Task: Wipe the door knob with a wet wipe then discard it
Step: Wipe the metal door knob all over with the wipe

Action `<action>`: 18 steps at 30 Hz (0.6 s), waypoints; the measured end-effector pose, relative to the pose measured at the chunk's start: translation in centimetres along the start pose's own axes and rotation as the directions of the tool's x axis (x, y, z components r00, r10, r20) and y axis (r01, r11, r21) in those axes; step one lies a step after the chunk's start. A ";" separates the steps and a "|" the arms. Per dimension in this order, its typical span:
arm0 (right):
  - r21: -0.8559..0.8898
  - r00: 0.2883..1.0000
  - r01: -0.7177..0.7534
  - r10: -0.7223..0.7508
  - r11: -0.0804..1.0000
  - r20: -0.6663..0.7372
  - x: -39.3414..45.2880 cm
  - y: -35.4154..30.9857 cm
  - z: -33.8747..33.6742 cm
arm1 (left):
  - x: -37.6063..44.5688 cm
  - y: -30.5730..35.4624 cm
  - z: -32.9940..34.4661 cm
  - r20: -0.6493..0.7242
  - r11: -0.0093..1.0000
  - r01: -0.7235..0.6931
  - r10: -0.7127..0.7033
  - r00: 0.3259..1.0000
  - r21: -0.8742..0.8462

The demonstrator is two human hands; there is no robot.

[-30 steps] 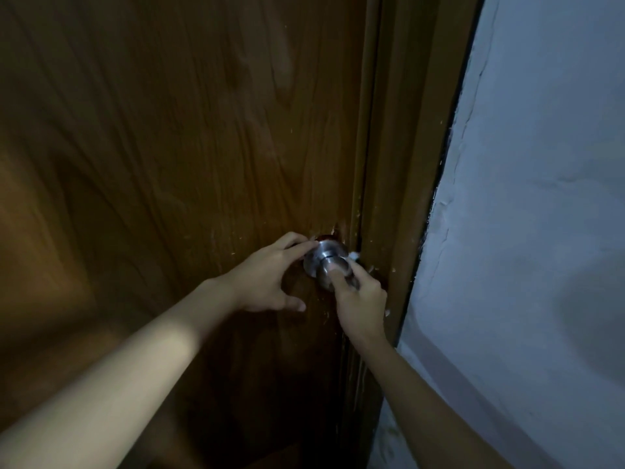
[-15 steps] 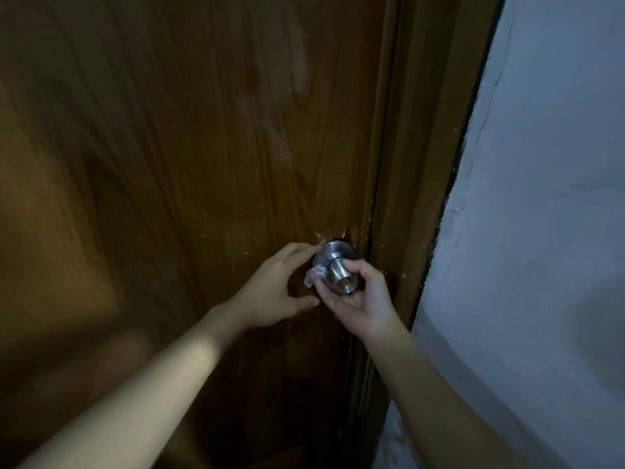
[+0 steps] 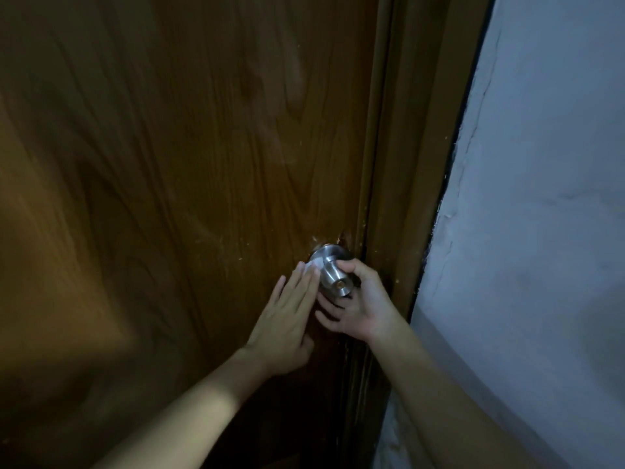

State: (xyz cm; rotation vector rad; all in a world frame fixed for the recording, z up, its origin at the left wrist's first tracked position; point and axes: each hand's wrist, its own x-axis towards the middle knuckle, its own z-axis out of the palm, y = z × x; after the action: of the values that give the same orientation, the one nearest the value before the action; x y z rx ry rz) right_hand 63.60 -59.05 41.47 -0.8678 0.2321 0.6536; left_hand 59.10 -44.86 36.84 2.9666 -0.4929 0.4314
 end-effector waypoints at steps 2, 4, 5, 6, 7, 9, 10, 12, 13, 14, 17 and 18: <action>-0.009 0.999 0.011 -0.012 1.000 -0.035 -0.2 -0.3 0.0 | 0.7 -0.6 -0.5 0.055 0.984 0.002 -0.012 0.998 0.180; -0.059 0.998 0.034 -0.037 0.998 -0.056 -0.4 -0.5 -0.1 | 1.2 -1.1 -1.1 0.129 0.905 -0.044 -0.012 0.992 0.424; -0.083 0.997 0.047 -0.052 0.995 -0.059 -0.4 -0.5 -0.1 | 1.3 -1.3 -1.4 0.162 0.854 -0.069 -0.018 0.987 0.515; -0.103 0.996 0.060 -0.066 0.993 -0.054 -0.4 -0.5 -0.2 | 1.3 -1.5 -1.6 0.182 0.816 -0.085 -0.025 0.983 0.572; -0.119 0.996 0.075 -0.081 0.990 -0.046 -0.3 -0.4 -0.2 | 1.5 -1.6 -1.6 0.187 0.785 -0.099 -0.022 0.982 0.611; -0.134 0.995 0.094 -0.099 0.986 -0.032 -0.2 -0.4 -0.3 | 2.1 -1.7 -2.3 0.166 0.745 -0.106 -0.006 0.986 0.658; -0.130 0.995 0.095 -0.100 0.987 -0.029 -0.2 -0.4 -0.3 | 2.5 -1.6 -2.8 0.149 0.726 -0.114 0.017 0.989 0.679; -0.116 0.994 0.099 -0.104 0.988 -0.033 -0.1 -0.4 -0.3 | 3.7 -1.4 -3.9 0.164 0.663 -0.166 0.066 0.984 0.730; -0.112 0.994 0.101 -0.105 0.989 -0.033 -0.1 -0.4 -0.3 | 4.2 -1.2 -4.5 0.192 0.627 -0.209 0.095 0.977 0.751; -0.108 0.994 0.100 -0.105 0.989 -0.033 -0.1 -0.4 -0.4 | 4.8 -1.2 -5.1 0.236 0.594 -0.261 0.122 0.964 0.761; -0.080 0.995 0.099 -0.101 0.992 -0.020 0.0 -0.5 -0.5 | 6.1 -1.7 -6.9 0.358 0.497 -0.399 0.180 0.916 0.771; -0.067 0.995 0.100 -0.101 0.993 -0.014 0.0 -0.5 -0.5 | 6.2 -1.7 -7.4 0.380 0.482 -0.430 0.203 0.902 0.764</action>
State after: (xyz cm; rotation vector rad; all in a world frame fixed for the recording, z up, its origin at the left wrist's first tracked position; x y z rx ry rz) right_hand 63.93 -59.61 41.47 -0.9431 0.1813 0.5624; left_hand 63.30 -44.06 45.64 3.9059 -1.1963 0.4191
